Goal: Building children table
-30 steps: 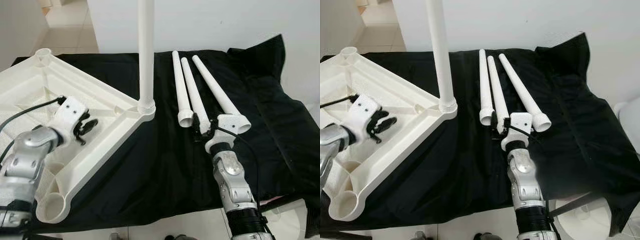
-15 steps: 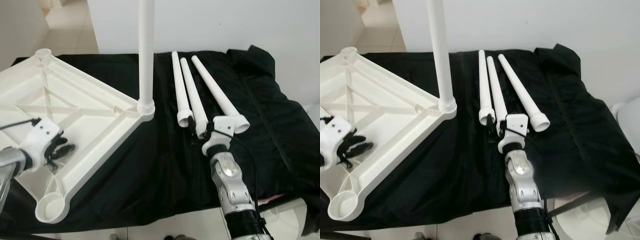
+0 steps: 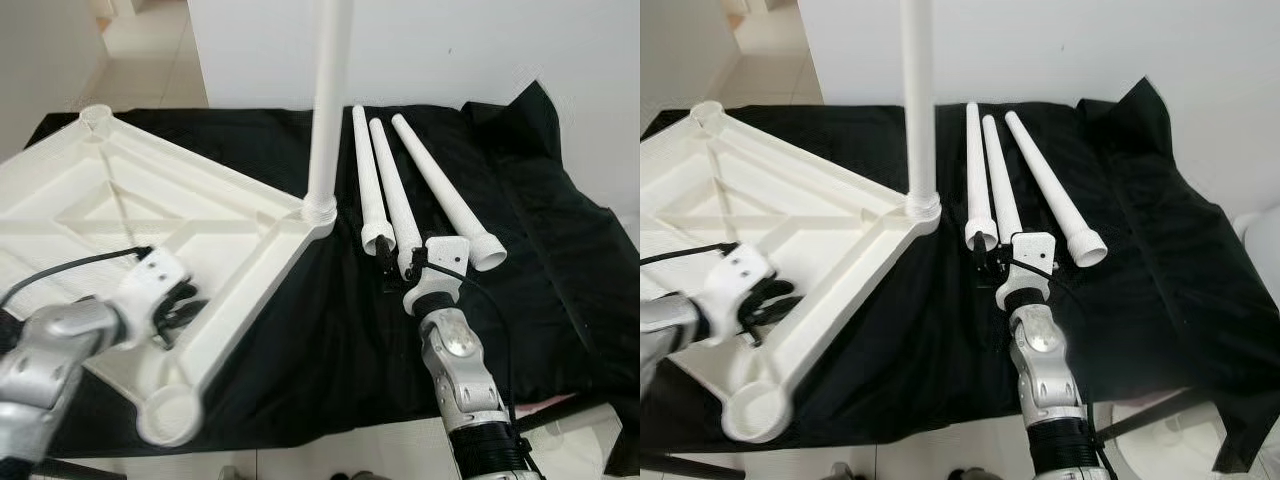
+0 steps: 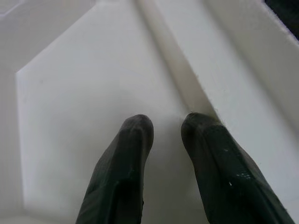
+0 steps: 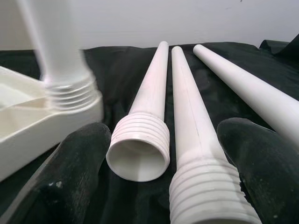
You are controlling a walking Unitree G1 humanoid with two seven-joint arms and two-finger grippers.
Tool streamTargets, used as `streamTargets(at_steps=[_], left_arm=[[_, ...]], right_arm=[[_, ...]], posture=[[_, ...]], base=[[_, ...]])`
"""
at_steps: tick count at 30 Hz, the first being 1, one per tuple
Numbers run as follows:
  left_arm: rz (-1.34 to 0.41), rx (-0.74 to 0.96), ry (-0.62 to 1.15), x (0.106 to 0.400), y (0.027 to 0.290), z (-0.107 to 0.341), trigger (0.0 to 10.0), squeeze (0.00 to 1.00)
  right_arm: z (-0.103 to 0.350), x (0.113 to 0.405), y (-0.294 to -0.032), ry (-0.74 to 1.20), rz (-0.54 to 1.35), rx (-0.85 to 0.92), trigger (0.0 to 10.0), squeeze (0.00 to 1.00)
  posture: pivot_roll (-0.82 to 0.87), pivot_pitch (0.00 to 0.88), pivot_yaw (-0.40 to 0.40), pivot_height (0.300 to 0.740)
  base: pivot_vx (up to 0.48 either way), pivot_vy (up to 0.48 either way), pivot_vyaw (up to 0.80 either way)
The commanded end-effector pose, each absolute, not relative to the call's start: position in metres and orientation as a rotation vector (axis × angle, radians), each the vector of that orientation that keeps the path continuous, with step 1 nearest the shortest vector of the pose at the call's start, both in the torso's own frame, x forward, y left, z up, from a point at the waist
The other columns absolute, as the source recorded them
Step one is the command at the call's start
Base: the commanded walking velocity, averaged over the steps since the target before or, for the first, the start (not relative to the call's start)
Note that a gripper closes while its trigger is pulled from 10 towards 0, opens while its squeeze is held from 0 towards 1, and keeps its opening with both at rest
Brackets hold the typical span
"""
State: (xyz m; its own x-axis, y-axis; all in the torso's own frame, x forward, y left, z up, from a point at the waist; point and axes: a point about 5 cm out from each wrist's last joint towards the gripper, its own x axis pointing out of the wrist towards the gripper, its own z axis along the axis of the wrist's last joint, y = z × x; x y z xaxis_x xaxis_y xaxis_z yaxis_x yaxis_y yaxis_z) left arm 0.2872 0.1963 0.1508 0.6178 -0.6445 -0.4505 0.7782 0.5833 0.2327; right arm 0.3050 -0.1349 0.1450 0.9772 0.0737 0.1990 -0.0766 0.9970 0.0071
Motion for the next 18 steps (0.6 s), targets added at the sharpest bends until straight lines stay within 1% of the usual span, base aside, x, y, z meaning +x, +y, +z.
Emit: streamTargets(at_steps=[1, 3, 4, 5, 8, 9, 12, 14, 15, 16, 17, 18], left_arm=[[-0.875, 0.443, 0.330, 0.287, 0.191, 0.148, 10.0, 0.00], [-0.823, 0.424, 0.284, 0.297, 0.183, 0.151, 10.0, 0.00], [-0.823, 0.424, 0.284, 0.297, 0.183, 0.151, 10.0, 0.00], [-0.796, 0.412, 0.248, 0.302, 0.182, 0.155, 10.0, 0.00], [-0.787, 0.418, 0.231, 0.304, 0.186, 0.158, 10.0, 0.00], [-0.768, 0.399, 0.206, 0.308, 0.195, 0.164, 10.0, 0.00], [-0.781, 0.394, 0.190, 0.308, 0.202, 0.169, 10.0, 0.00], [-0.781, 0.394, 0.190, 0.308, 0.202, 0.169, 10.0, 0.00], [-0.892, 0.362, 0.215, 0.295, 0.207, 0.171, 10.0, 0.00], [-0.988, 0.332, 0.250, 0.283, 0.212, 0.171, 10.0, 0.04], [-0.988, 0.332, 0.250, 0.283, 0.212, 0.171, 10.0, 0.04], [-1.052, 0.318, 0.276, 0.274, 0.216, 0.172, 10.0, 0.45]], right_arm=[[0.140, 0.304, -0.135, -0.185, 0.073, 0.009, 10.0, 0.00], [0.140, 0.303, -0.135, -0.185, 0.073, 0.008, 10.0, 0.00], [0.140, 0.303, -0.135, -0.185, 0.073, 0.008, 10.0, 0.00], [0.140, 0.302, -0.136, -0.184, 0.069, 0.007, 10.0, 0.00], [0.139, 0.301, -0.137, -0.183, 0.066, 0.005, 10.0, 0.00], [0.138, 0.300, -0.139, -0.180, 0.062, 0.003, 10.0, 0.00], [0.137, 0.299, -0.141, -0.178, 0.058, 0.001, 10.0, 0.00], [0.137, 0.299, -0.141, -0.178, 0.058, 0.001, 10.0, 0.00], [0.137, 0.299, -0.142, -0.176, 0.058, -0.002, 10.0, 0.00], [0.136, 0.299, -0.142, -0.175, 0.057, -0.003, 10.0, 0.00], [0.136, 0.299, -0.142, -0.175, 0.057, -0.003, 10.0, 0.00], [0.136, 0.299, -0.143, -0.174, 0.056, -0.004, 10.0, 0.00]], posture=[[-0.02, 0.075, -0.015, 0.740], [-0.03, 0.072, -0.011, 0.740], [-0.03, 0.072, -0.011, 0.740], [-0.04, 0.068, -0.011, 0.740], [-0.04, 0.066, -0.010, 0.740], [-0.04, 0.065, -0.011, 0.740], [-0.04, 0.065, -0.011, 0.740], [-0.04, 0.065, -0.011, 0.740], [-0.04, 0.061, -0.014, 0.740], [-0.03, 0.061, -0.012, 0.740], [-0.03, 0.061, -0.012, 0.740], [-0.03, 0.059, -0.012, 0.740]], base=[[0.000, 0.000, 0.00], [0.000, 0.000, 0.00], [0.000, 0.000, 0.00], [0.000, 0.000, 0.00], [0.000, 0.000, 0.00], [0.000, 0.000, 0.00], [0.000, 0.000, 0.00], [0.000, 0.000, 0.00], [0.000, 0.000, 0.00], [0.000, 0.000, 0.00], [0.000, 0.000, 0.00], [0.000, 0.000, 0.00]])
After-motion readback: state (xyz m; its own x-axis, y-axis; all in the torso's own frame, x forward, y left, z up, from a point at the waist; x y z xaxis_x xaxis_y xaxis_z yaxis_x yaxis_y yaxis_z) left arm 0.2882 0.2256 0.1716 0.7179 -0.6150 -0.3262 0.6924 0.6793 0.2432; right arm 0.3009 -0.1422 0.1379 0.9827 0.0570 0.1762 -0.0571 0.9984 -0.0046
